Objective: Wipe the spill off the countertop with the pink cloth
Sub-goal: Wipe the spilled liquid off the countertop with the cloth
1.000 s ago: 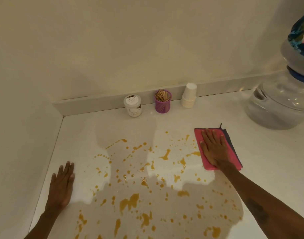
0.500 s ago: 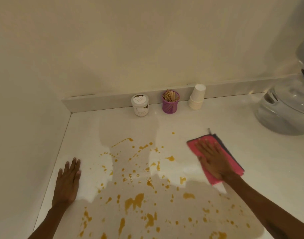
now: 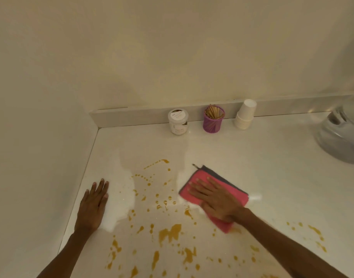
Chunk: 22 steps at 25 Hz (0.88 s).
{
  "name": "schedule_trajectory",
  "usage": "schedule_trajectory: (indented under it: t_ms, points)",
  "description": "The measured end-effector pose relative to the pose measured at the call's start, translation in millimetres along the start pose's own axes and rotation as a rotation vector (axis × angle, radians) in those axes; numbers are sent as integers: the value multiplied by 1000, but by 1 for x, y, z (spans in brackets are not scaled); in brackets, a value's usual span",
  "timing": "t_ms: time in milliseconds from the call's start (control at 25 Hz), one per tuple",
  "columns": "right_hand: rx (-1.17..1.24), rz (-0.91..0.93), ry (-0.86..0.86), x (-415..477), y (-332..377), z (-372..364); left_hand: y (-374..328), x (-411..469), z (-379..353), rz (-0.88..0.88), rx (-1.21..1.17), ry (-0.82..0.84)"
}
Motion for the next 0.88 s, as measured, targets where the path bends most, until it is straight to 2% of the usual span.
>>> schedule_trajectory:
  t_ms: [80, 160, 240, 320, 400, 480, 560, 640, 760, 800, 880]
  points:
    - [-50, -148, -48, -20, -53, 10, 2, 1, -1, -6, 16, -7]
    - [-80, -395, -43, -7, -90, 26, 2, 2, -2, -3, 17, -13]
    - [-4, -481, -68, 37, -73, 40, 3, 3, -3, 6, 5, -11]
    - [70, -400, -70, 84, -19, 43, 5, 3, -3, 15, -1, -8]
    - [74, -237, -47, 104, 45, 27, 5, 3, -3, 18, -3, -5]
    - [32, -39, 24, 84, 94, -2, 5, 2, -4, 14, 14, 1]
    - [23, 92, 32, 46, 88, -13, 6, 2, -4, 14, 25, 5]
    - [29, 17, -27, 24, 39, -5, 7, 2, -5, 8, 36, -5]
    - [6, -305, -64, 49, -28, 27, 7, 3, -6, 1, 46, -8]
    - [1, -355, -60, 74, -29, 38, 8, 3, -7, 1, 49, -9]
    - [31, -333, -41, 128, -6, 52, 9, 4, -7, -1, 46, -16]
Point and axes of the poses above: each hand's wrist, its own x-axis towards the middle knuckle, its own z-axis out of the back of the hand, y = z × x, the point moved 9 cm from there along x, towards the middle knuckle, and after that the axes turned 7 degrees about y, right-handed, at the moved point
